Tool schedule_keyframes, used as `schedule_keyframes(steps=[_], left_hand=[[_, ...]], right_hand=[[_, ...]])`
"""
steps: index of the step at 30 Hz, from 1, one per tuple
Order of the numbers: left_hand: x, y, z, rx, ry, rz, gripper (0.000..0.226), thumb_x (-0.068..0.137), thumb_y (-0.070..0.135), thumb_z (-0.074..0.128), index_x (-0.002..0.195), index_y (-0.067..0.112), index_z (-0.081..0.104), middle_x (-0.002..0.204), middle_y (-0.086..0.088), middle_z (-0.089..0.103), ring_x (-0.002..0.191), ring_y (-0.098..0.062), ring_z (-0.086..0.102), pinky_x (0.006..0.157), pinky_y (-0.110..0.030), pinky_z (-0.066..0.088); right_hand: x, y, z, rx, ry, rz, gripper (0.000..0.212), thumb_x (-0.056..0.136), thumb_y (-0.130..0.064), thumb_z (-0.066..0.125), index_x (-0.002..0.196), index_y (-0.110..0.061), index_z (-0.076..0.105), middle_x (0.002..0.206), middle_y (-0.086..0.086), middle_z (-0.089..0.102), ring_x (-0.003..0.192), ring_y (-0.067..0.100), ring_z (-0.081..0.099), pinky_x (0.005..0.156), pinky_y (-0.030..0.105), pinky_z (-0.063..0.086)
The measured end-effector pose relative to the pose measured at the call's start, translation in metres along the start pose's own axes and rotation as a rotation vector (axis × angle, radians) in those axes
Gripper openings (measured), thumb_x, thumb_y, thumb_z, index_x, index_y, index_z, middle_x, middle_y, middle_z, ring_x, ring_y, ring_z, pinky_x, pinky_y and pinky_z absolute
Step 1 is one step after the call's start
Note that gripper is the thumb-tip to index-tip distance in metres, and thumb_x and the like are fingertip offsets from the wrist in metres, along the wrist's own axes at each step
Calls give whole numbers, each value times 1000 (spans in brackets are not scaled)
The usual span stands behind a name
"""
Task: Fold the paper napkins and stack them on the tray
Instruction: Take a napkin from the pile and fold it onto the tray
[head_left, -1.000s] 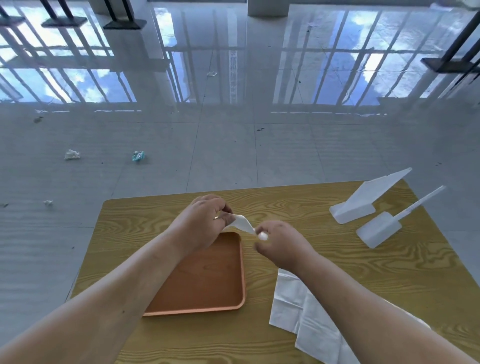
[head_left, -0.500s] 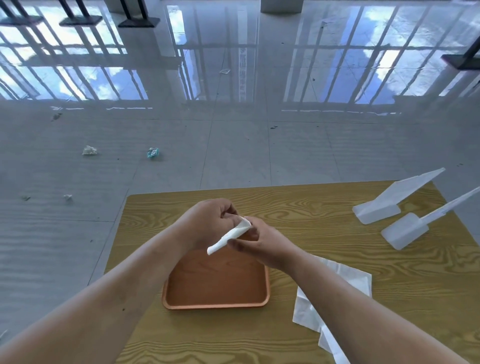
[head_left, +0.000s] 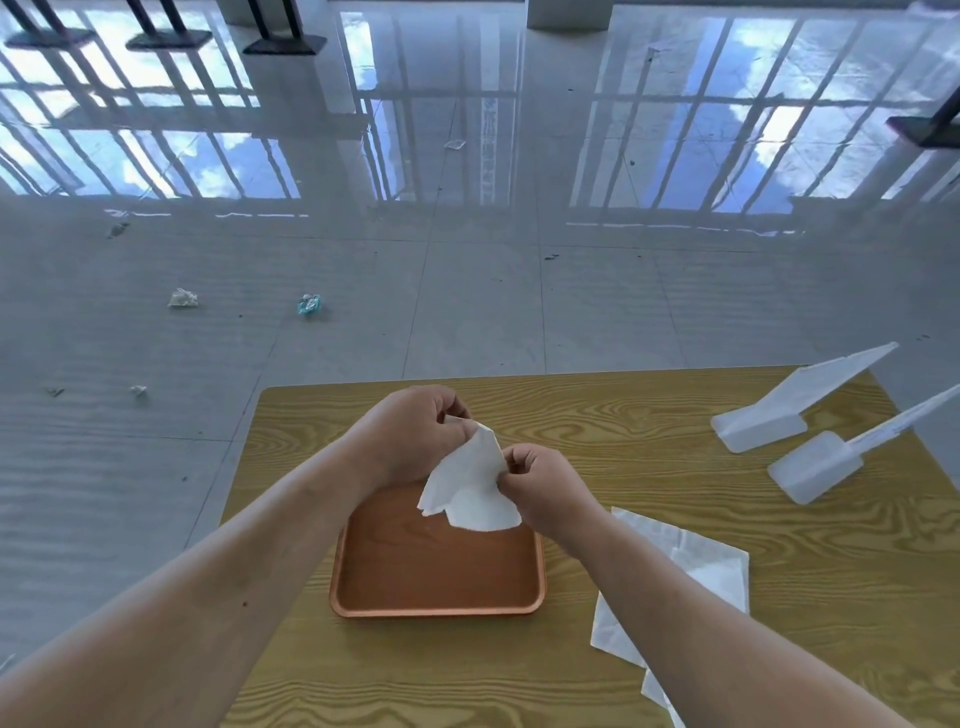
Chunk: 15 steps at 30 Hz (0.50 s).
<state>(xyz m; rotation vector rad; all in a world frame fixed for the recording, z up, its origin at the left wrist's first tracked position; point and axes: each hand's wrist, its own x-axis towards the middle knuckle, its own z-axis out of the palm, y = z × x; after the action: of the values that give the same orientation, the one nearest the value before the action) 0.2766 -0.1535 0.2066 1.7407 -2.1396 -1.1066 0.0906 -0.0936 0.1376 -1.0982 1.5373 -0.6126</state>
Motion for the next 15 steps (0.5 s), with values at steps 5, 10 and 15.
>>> schedule_keyframes(steps=[5, 10, 15], left_hand=[[5, -9, -1, 148, 89, -19, 9, 100, 37, 62, 95, 31, 68, 83, 13, 67, 80, -13, 64, 58, -29, 40], [6, -30, 4, 257, 240, -84, 27, 99, 40, 60, 121, 24, 65, 131, 0, 63, 127, -28, 56, 97, -43, 47], [-9, -60, 14, 198, 158, -332, 51, 94, 71, 55, 118, 26, 59, 116, 3, 68, 104, -21, 65, 85, -42, 57]], right_hand=[[-1, 8, -4, 172, -156, 25, 37, 91, 5, 61, 124, -12, 65, 100, 23, 75, 97, 34, 74, 97, 55, 57], [-2, 10, -8, 351, -258, 83, 46, 94, 2, 66, 137, -13, 59, 88, 4, 74, 92, 19, 73, 76, 34, 60], [2, 7, -10, 464, -221, 150, 50, 95, -1, 69, 139, -20, 53, 102, 6, 81, 91, 18, 79, 71, 30, 62]])
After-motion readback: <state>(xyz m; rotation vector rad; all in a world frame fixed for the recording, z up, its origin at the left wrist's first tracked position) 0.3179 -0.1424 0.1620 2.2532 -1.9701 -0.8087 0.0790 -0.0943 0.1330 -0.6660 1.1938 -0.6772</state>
